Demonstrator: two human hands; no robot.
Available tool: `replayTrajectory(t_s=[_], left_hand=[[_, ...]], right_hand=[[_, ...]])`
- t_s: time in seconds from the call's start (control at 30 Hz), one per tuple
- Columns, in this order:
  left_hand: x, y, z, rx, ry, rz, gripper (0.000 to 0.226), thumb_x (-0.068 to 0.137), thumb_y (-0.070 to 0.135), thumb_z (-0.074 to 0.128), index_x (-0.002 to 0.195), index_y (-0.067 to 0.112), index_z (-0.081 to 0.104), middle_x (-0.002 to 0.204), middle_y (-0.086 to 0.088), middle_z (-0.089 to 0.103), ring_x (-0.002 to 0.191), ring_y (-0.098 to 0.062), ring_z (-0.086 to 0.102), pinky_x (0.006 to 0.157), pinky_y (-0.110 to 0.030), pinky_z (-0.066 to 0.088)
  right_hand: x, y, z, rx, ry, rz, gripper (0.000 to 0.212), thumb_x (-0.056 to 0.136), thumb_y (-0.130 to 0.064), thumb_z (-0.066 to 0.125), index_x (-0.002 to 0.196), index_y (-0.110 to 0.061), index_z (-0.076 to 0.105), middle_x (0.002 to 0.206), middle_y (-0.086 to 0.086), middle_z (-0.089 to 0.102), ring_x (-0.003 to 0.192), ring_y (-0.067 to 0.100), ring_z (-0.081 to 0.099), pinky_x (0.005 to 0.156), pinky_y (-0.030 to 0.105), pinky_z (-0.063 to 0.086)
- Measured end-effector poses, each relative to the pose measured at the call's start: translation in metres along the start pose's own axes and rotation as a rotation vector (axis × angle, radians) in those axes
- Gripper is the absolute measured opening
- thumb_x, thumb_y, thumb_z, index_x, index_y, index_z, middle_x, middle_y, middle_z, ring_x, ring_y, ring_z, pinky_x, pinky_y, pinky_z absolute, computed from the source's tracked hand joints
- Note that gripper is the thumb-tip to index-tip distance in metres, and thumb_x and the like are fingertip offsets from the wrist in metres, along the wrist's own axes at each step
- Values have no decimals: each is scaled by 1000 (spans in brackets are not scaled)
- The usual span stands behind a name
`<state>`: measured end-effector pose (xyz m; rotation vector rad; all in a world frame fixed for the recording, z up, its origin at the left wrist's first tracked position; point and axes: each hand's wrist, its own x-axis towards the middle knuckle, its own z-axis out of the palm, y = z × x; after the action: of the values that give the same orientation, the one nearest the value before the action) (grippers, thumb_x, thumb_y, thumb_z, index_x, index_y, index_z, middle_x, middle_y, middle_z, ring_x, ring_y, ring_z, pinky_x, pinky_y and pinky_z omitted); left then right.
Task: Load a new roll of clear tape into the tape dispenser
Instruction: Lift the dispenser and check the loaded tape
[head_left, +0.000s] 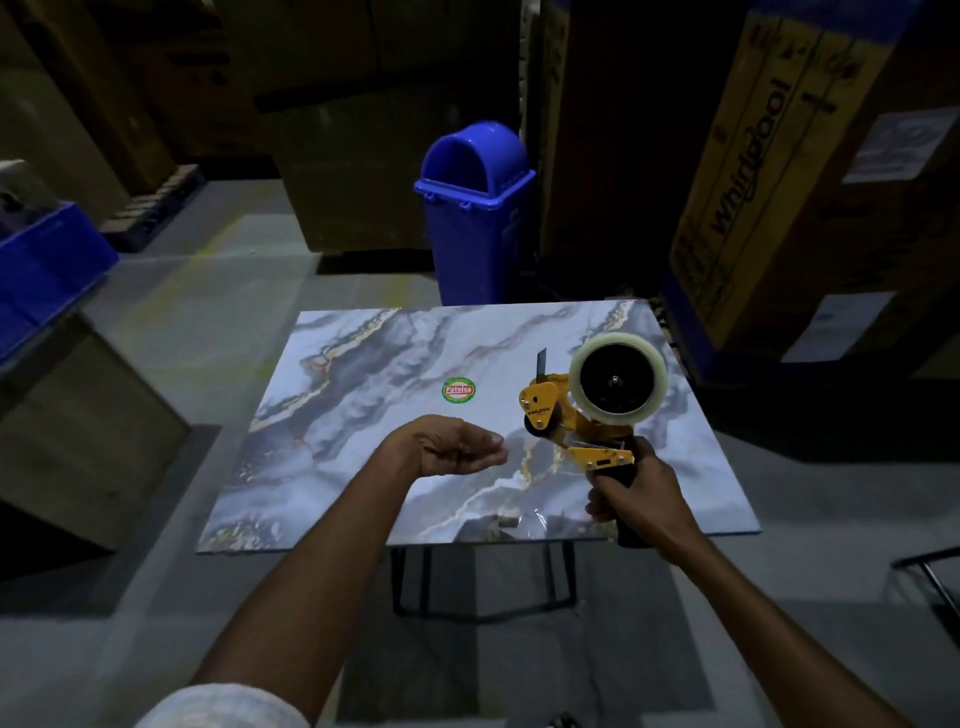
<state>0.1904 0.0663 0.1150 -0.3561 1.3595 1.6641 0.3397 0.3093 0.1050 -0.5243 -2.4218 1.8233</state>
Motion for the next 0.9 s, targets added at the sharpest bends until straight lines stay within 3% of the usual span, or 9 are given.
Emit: replayTrajectory(t_s=[0.17,0.27,0.4,0.5,0.57,0.63,0.73,0.8,0.9], left_hand=[[-6,15,-14,130,41,44,8,92,-14,61,96,-12,68,77,-18,75,66,-25,77,60,-28,64],[-12,26,-17,403,69,118,8,90,-13,65,94,-7,70,74,-15,75,63,-22,76,63,-28,64],[-16,40,-17,803,98,271,15,84,-16,68,97,-11,74,71,-14,76,66,-27,76,63,-29,63],[-13,47,-13,1026,154,344,13,83,-14,68,90,-7,76,67,-12,75,74,-33,78,78,-44,65],[-13,49,-10,1127,179,394,10,81,-9,71,85,-1,77,67,-11,76,70,-27,78,85,-53,61],[-15,50,-6,1208,183,451,7,81,-4,75,83,2,77,68,-10,76,66,-22,78,75,-48,62],[-21,54,2,1358,144,531,7,87,-1,72,86,4,75,66,-2,72,65,-19,76,54,-35,54],[-22,55,5,1453,91,576,9,90,1,71,86,9,74,68,1,70,62,-16,73,63,-44,60],[-23,53,6,1513,60,655,2,90,7,74,91,8,76,67,7,68,66,-17,72,71,-40,62]], right_hand=[[-18,0,7,-50,5,-50,37,85,-20,78,114,-20,54,67,11,73,57,25,72,52,32,56],[-31,8,14,-85,-14,-80,41,82,-24,82,111,-30,52,72,3,75,60,17,71,47,24,48],[-44,30,30,-139,-59,-123,48,80,-19,84,114,-29,52,89,-4,79,83,8,75,68,29,57],[-48,43,43,-211,7,-165,48,77,-17,86,117,-27,61,93,-10,78,91,0,72,73,27,58],[-52,47,52,-182,53,-155,37,76,-11,86,103,-29,69,85,-19,75,84,-12,68,68,17,52],[-54,51,61,-164,65,-147,22,77,-9,84,86,-24,72,70,-18,72,70,-17,63,61,17,48],[-61,58,71,-105,72,-157,23,75,-34,82,90,-18,74,80,-5,78,79,-1,72,66,38,58],[-65,60,72,-86,73,-172,38,76,-55,76,96,-23,73,87,0,78,84,16,75,69,47,58],[-73,58,74,-121,71,-201,23,83,-62,68,94,-42,69,75,-8,72,63,5,65,56,36,50]])
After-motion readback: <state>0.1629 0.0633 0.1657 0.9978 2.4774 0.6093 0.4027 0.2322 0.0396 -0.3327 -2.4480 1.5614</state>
